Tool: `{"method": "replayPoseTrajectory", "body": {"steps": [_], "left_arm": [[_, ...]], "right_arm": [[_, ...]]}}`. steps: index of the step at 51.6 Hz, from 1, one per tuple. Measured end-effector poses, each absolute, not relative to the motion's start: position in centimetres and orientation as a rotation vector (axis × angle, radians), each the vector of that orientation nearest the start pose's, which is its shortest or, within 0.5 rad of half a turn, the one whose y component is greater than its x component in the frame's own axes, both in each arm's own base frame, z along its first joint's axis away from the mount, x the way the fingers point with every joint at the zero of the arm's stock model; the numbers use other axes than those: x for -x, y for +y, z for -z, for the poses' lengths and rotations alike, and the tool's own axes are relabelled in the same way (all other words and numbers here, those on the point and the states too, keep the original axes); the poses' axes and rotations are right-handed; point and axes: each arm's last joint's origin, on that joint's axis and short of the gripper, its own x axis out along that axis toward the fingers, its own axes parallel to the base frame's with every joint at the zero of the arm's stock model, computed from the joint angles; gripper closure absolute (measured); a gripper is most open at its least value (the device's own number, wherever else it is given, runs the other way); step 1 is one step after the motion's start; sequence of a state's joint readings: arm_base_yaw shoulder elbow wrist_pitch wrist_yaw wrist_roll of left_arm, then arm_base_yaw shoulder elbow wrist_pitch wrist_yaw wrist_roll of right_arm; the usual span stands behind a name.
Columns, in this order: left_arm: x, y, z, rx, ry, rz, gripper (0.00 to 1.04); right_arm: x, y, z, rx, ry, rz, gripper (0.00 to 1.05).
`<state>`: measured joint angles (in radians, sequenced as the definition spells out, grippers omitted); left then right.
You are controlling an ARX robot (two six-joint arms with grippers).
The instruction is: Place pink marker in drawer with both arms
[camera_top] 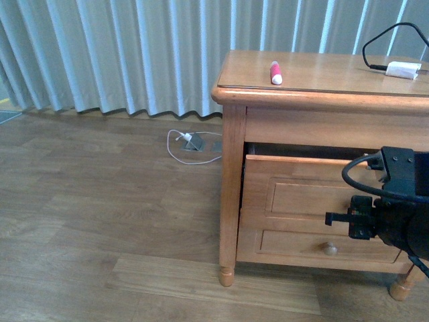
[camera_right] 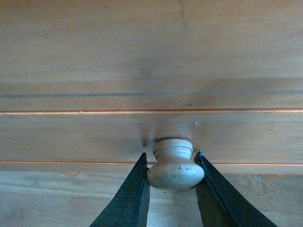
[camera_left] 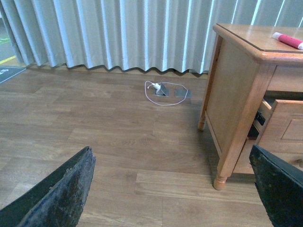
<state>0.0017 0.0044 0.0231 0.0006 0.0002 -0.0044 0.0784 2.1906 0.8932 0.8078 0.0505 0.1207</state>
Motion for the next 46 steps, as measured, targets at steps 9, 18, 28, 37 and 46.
{"method": "replayPoseTrajectory", "body": {"steps": [9,18,28,37,46], "left_arm": [[-9.7,0.0,-17.1,0.004,-0.019,-0.002,0.06],[-9.7,0.0,-17.1,0.004,-0.019,-0.002,0.06],[-9.7,0.0,-17.1,0.004,-0.019,-0.001,0.06],[-9.7,0.0,-17.1,0.004,-0.019,-0.001,0.06],[-9.7,0.0,-17.1,0.004,-0.019,-0.001,0.06]], "right_arm": [[-34.7,2.5,-5.7,-0.13,0.519,-0.021,0.82],[-31.2,2.3,-6.1,-0.148,0.548,-0.047,0.82],[-27.0,2.1,-6.3,-0.163,0.579,-0.073,0.82],[-24.8,2.4,-6.7,-0.167,0.588,-0.095,0.82],[-24.2,2.6,-9.5,-0.172,0.504,-0.124,0.57]]}}
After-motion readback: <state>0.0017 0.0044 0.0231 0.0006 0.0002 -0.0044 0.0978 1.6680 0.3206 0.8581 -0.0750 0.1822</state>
